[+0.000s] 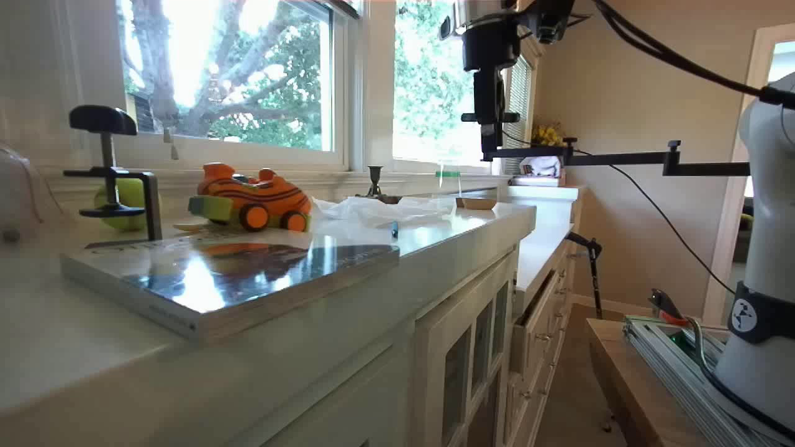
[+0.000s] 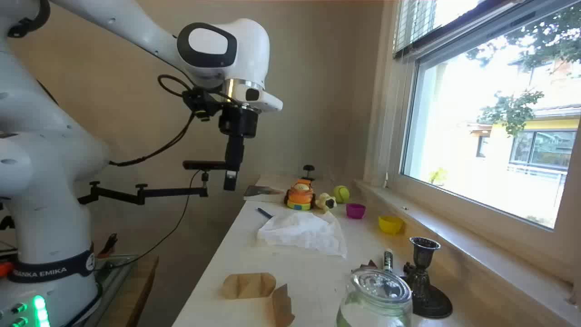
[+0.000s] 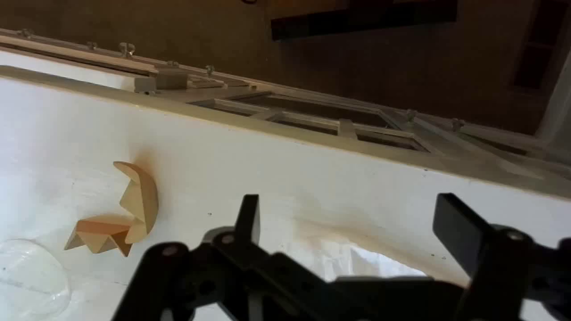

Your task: Flip the children's book over

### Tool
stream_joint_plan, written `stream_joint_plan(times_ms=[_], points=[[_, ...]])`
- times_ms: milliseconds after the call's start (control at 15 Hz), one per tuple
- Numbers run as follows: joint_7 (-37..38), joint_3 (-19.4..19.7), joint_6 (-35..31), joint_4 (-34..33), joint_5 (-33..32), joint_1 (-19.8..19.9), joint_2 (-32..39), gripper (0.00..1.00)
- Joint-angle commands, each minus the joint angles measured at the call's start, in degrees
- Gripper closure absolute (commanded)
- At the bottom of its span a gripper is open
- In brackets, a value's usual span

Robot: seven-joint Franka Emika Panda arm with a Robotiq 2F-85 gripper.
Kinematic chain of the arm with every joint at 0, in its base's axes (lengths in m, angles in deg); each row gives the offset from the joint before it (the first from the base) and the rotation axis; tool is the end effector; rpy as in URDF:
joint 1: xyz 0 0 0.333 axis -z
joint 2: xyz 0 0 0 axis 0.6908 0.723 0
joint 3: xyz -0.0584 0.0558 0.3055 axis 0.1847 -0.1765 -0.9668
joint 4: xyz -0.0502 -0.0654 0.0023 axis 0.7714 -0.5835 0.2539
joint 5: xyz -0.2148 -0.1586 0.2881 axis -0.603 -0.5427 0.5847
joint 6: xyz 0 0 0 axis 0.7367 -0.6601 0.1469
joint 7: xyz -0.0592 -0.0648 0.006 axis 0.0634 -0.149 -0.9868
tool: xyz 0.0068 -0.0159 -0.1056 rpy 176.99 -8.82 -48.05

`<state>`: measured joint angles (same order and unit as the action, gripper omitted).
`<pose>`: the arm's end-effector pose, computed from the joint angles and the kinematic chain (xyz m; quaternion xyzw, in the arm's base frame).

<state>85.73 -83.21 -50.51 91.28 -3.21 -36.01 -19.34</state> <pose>0.3547 -0.0648 0.4650 0.9942 -0.0531 -0.0344 0.0864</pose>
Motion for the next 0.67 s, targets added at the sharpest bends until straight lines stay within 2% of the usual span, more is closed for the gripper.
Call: stream_joint_plan(times_ms=[0,400,600], points=[[0.4,0.7,0.2,-0.1,-0.4,-0.8,0.0,0.00],[0.4,0.7,0.2,-0.1,-0.4,-0.8,0.0,0.00],[1.9,1.5,-0.7,-1.8,-1.2,0.7,2.1,0.00]])
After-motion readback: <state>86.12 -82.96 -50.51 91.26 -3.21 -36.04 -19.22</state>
